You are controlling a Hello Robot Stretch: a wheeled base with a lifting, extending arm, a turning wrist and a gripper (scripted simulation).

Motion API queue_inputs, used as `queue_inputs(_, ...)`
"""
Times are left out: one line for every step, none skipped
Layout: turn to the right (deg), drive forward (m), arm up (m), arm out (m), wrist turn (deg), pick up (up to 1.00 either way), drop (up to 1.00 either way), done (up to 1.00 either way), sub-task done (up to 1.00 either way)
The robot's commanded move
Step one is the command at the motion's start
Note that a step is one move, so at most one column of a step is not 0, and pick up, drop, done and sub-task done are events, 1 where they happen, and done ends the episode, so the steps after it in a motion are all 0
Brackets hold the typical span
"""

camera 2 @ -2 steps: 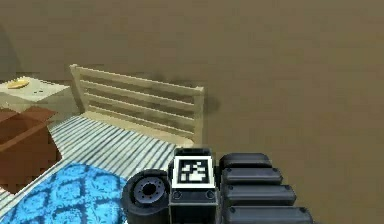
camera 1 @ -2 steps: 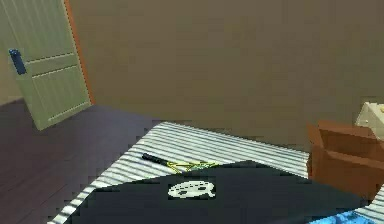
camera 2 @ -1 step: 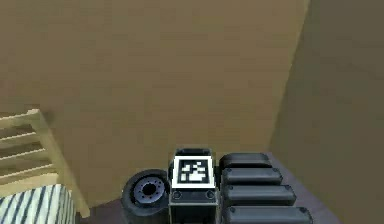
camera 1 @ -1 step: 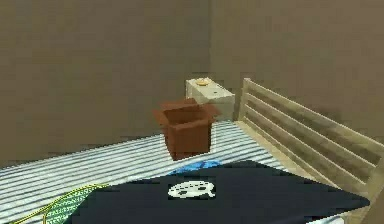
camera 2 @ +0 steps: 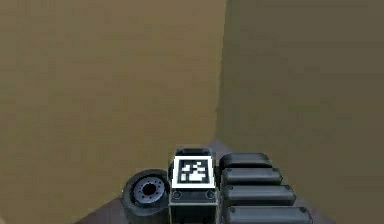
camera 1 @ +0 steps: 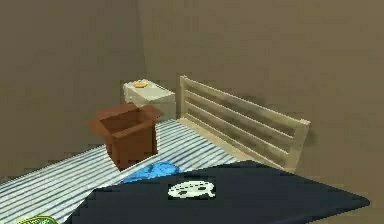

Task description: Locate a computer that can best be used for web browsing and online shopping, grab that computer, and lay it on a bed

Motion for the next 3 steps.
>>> queue_inputs(-45.0,0.00,0.00,0.00,0.0,0.00,0.00,0.00,0.00)
queue_inputs(-27.0,0.00,0.00,0.00,0.0,0.00,0.00,0.00,0.00)
queue_inputs(45.0,0.00,0.00,0.00,0.0,0.00,0.00,0.00,0.00)
